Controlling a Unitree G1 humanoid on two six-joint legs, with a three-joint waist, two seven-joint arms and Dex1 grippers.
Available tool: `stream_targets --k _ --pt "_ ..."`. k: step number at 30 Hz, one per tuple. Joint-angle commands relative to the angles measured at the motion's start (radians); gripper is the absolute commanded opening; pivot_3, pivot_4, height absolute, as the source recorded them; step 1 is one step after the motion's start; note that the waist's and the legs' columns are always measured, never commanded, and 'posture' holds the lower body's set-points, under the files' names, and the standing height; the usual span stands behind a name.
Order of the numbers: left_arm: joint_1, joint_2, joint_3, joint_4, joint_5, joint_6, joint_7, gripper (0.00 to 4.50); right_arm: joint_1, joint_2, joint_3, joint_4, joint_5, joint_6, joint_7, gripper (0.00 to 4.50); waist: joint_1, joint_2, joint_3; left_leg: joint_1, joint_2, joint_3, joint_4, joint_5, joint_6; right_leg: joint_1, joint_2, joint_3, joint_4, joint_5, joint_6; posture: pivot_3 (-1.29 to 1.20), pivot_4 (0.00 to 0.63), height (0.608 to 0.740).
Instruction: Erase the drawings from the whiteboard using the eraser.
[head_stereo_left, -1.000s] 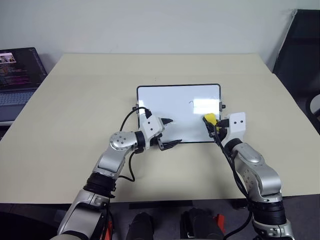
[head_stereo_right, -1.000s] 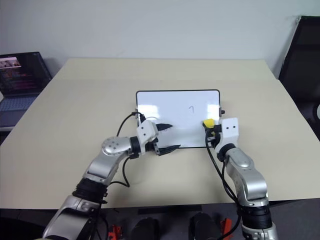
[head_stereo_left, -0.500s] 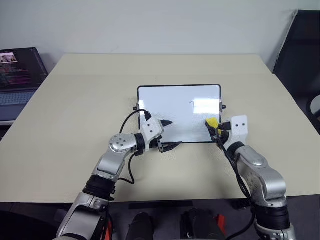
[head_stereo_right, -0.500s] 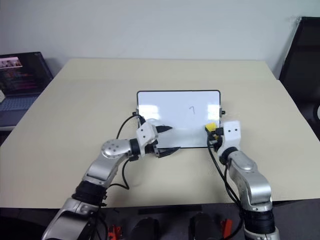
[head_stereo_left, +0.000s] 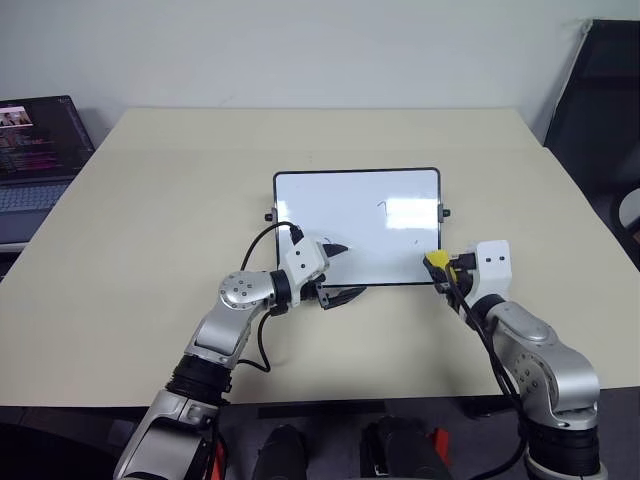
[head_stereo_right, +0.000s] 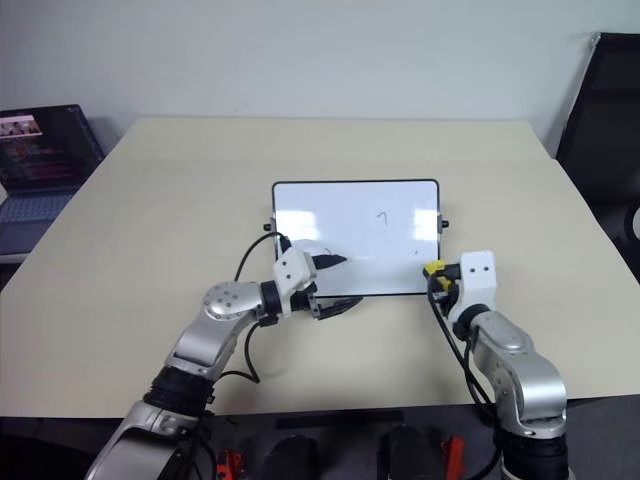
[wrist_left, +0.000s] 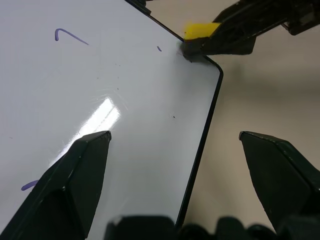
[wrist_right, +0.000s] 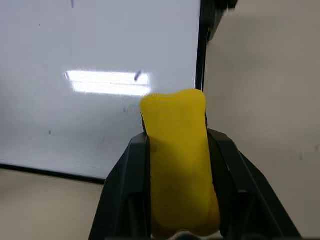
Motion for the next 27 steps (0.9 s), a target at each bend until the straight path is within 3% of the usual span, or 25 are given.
stream_targets --k 1,11,27 --pt "-0.028 -0.003 0.008 -0.017 -0.007 -0.014 -0.004 4.5 -0.066 0.004 0.01 0.008 -0.008 -0.105 0.02 1.17 -0.001 0.0 0.0 0.0 0.0 0.0 0.0 0.0 0.0 0.0 0.0 0.0 0.0 0.0 0.0 0.0 0.15 0.74" --pt "-0.033 0.002 0.011 -0.018 -0.005 -0.015 -0.005 4.5 -0.189 0.016 0.102 0.168 -0.063 -0.166 0.029 1.17 0.0 0.0 0.0 -0.002 0.0 0.0 -0.001 0.0 0.0 -0.001 0.0 0.0 -0.001 0.0 0.0 0.0 0.15 0.74" --pt "-0.014 0.0 0.012 -0.033 -0.007 -0.01 0.01 4.5 -0.026 -0.132 0.07 0.058 -0.071 0.02 0.062 1.17 0.001 0.0 0.0 0.001 0.0 0.0 0.001 0.0 0.0 0.001 0.0 0.0 0.0 0.0 0.0 0.0 0.15 0.74"
